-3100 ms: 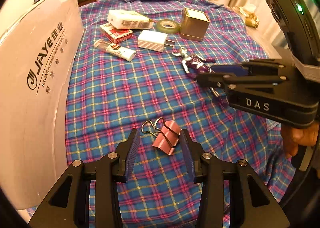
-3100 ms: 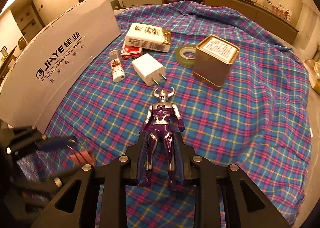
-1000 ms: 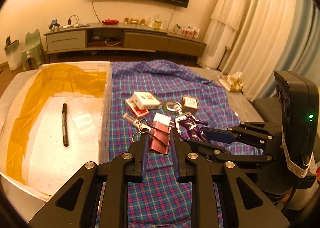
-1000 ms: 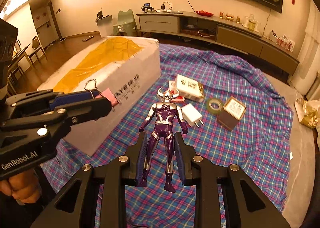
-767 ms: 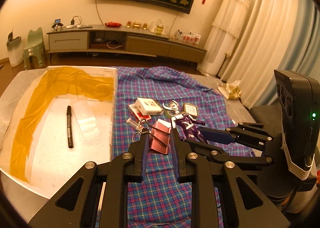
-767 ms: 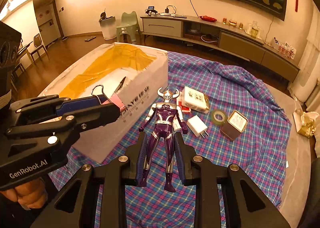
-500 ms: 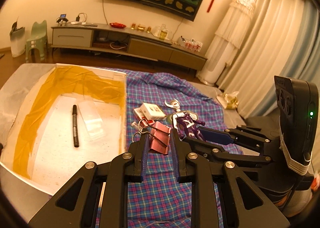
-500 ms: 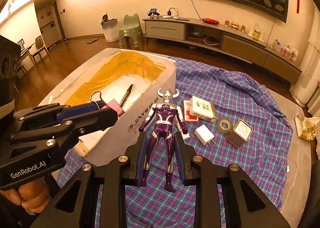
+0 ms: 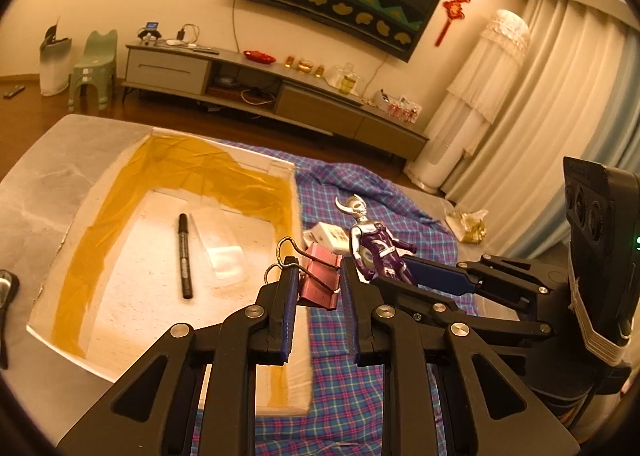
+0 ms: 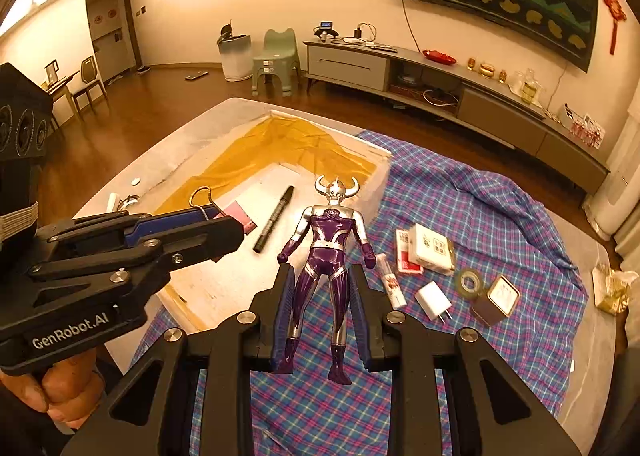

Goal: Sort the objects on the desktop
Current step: 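Carry the binder clip and purple figure in both tools over the cardboard box, then lower the clip and figure into the box and open both tools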

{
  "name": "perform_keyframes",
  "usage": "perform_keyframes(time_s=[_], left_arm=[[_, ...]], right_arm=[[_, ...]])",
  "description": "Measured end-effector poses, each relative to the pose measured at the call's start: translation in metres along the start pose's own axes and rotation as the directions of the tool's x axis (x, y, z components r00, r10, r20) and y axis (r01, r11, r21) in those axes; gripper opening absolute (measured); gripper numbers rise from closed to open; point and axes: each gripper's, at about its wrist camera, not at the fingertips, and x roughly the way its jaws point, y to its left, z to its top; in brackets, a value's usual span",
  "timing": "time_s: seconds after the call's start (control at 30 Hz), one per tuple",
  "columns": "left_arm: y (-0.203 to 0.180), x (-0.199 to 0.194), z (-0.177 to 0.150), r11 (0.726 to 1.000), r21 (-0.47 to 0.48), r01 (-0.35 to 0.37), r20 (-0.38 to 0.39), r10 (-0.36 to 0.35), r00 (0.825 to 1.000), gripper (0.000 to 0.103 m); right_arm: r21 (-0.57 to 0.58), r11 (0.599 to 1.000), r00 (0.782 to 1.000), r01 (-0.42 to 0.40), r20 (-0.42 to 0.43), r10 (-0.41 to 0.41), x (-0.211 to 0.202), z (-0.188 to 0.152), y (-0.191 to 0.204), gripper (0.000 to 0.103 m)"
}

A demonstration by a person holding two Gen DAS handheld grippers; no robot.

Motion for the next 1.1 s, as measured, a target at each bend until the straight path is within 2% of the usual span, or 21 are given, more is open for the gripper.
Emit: perform_keyframes(time_s=[0.3,0.73,1.1], left_arm=[[0.029,-0.006,0.008,0.998,-0.067,-0.012,0.016,0.013,1.000,0.021],[0.085,-0.014,0.019,0.985,-0.168,-0.039,0.021,0.043,0.999,0.021],[0.125,-0.003,0.021,0.977,-0.194,-0.087,-0.048,0.079,0.996,0.021]], right_arm=[[-0.050,0.999,1.000,-0.005,0.011,0.005,0.006,0.020,0.029,0.029],[-0.061,0.998,1.000,-0.029,-0.011,0.029,0.033,0.037,0.052,0.029],[-0.068,0.995,0.997,-0.069,-0.046,0.066,0.067,0.050,0.069,0.029]])
